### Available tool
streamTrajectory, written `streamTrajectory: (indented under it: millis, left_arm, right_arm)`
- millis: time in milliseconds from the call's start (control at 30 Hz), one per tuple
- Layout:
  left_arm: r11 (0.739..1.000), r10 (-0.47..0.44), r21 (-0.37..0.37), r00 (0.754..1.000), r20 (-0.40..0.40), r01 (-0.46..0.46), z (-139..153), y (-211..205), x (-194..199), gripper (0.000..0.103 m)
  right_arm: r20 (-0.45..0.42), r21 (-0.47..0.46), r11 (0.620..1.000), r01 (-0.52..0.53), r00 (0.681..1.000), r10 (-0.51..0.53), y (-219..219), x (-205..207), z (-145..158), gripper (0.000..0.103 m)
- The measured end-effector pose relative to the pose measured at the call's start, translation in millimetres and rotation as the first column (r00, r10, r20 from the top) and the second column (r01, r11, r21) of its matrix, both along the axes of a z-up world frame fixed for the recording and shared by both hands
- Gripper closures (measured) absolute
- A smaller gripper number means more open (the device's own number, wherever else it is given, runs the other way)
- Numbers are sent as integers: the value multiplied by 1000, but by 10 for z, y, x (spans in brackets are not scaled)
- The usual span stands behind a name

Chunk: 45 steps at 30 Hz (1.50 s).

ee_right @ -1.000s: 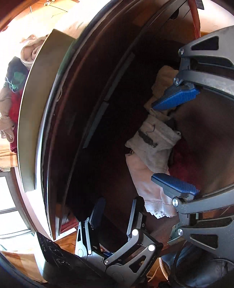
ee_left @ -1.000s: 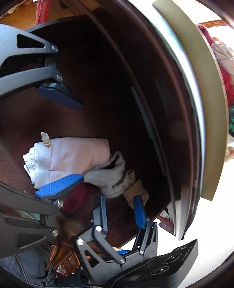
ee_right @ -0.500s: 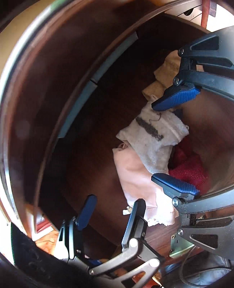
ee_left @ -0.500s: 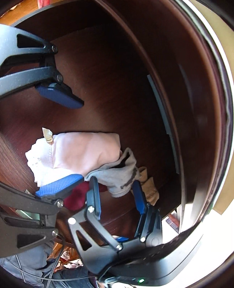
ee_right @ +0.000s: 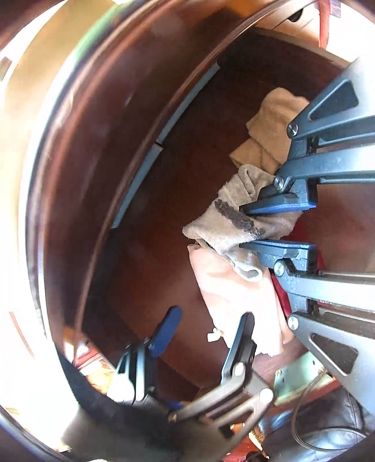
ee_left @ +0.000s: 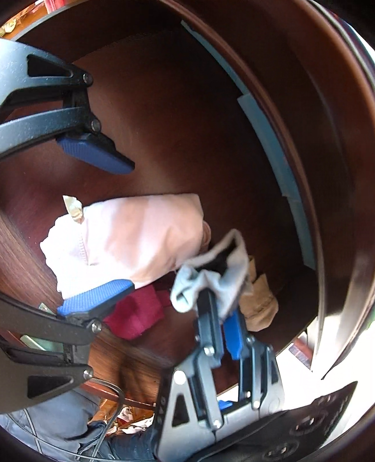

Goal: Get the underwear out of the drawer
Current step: 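Grasp the grey sock with the right tool while the left tool grasps the pink underwear, then lift the pink underwear and grey sock up toward the beige tray with both tools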

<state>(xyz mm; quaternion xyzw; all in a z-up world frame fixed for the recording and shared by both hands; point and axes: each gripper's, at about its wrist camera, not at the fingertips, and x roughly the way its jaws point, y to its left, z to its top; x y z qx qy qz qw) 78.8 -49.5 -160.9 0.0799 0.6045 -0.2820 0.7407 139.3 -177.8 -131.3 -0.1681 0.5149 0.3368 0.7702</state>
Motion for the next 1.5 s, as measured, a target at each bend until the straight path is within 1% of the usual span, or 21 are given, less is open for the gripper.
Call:
streamTrajectory:
  millis: [167,300,367,433,467,500,600,633,667,700,733,767,800,867,1000,1133,1167,1300,1400,1433,1500]
  left_arm:
    - [1000,-14,7,999,-39,14,-69,-123,76,27]
    - [999,-21,27,998,-57,23,-154,-236,159,29]
    - [999,-13,34,997,-80,16,-219,-272,213,31]
    - [999,-14,36,995,-100,17,-273,-291,242,37]
    - [999,-16,40,994,-110,21,-299,-305,253,38]
    - [999,-20,41,994,-105,25,-308,-315,323,38]
    - [997,-34,60,995,-94,40,-315,-373,345,38]
    - [997,-38,64,995,-87,44,-305,-393,340,43]
    - [997,-42,63,996,-81,47,-298,-411,328,56]
    - [997,-46,62,996,-77,51,-292,-446,300,63]
    - [997,-54,56,995,-79,58,-291,-462,294,73]
    - [997,-63,50,995,-77,67,-285,-480,281,78]
    - [996,-70,50,995,-70,73,-278,-496,259,79]
    - [995,-75,61,997,-36,77,-238,-534,235,83]
    - [995,-68,76,996,51,64,-95,-568,107,83]
    - [999,-12,52,991,132,5,34,-492,44,83]
    - [999,4,44,989,151,-11,61,-391,1,83]
    - [997,69,23,970,234,-77,202,-307,-59,83]
    - [993,109,6,948,299,-116,292,-268,-115,83]
    - [991,124,2,939,320,-131,322,-178,-111,83]
    - [989,144,-10,922,359,-150,375,-141,-142,83]
  right_arm:
    - [19,61,997,50,999,-51,-233,-74,124,86]
    - [29,120,991,63,997,-67,-369,-110,208,85]
    - [36,124,990,60,997,-65,-467,-106,211,85]
    - [43,122,991,57,997,-63,-516,-132,242,85]
    - [44,125,990,60,997,-66,-546,-159,233,85]
    - [40,126,990,64,997,-70,-559,-163,233,85]
    - [31,143,987,74,996,-79,-629,-166,253,85]
    - [30,141,987,75,996,-80,-606,-167,279,85]
    - [30,139,988,73,996,-78,-627,-158,273,85]
    - [30,138,988,74,996,-79,-633,-150,279,85]
    - [31,139,987,77,996,-82,-610,-123,303,85]
    - [32,143,986,82,996,-87,-611,-115,316,85]
    - [30,148,985,86,995,-92,-590,-106,314,85]
    - [27,157,983,90,995,-96,-603,-113,323,85]
    - [49,161,982,99,993,-108,-621,-136,313,85]
    - [66,187,978,94,992,-108,-650,-171,331,85]
    - [71,195,977,92,992,-107,-665,-177,328,85]
    - [96,214,973,81,990,-103,-692,-238,336,85]
    - [119,230,970,75,987,-105,-723,-295,385,85]
    - [128,236,969,74,986,-106,-733,-310,399,85]
    - [141,250,966,69,984,-107,-769,-356,425,85]
